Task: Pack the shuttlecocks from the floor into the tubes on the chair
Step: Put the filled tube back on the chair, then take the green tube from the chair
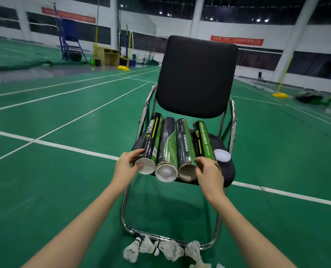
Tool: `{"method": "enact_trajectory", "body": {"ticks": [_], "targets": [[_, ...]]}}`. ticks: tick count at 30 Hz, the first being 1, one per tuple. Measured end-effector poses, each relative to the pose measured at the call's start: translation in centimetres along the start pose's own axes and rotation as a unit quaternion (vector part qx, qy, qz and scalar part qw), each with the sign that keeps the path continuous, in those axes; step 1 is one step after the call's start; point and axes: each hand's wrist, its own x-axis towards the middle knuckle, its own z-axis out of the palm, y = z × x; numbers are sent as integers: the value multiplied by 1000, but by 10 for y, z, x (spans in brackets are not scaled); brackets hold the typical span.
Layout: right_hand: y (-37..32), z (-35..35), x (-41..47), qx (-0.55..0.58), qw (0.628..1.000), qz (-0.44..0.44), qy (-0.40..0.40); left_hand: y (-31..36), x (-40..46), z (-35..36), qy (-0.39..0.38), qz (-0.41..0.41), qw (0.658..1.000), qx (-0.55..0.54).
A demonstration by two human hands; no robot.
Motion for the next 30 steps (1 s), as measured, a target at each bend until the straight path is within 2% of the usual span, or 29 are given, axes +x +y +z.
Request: {"method": "enact_trajectory", "body": {"ticks": [5, 8, 12, 16, 21, 26, 30], "targets": [[-2, -4, -2, 34, 999, -22, 18, 9, -14, 5, 13, 32, 999, 35], [-9, -14, -5, 89, 995, -21, 34, 28, -27, 11, 16, 91, 994, 55], [-26, -32, -12, 164, 985, -22, 53, 69, -44, 26, -28, 141, 989, 30], [-42, -51, -21, 206, 976, -48, 59, 106, -58, 36, -57, 107, 986, -114], [-48, -67, -34, 243, 968, -50, 38, 123, -71, 33, -10, 67, 983, -168], [-55, -81, -44, 318, 945, -61, -46, 137, -86, 17, 70, 19, 963, -261], [-65, -95, -53, 320, 933, -116, -117, 150, -98, -4, 103, 0, 934, -342]]}}
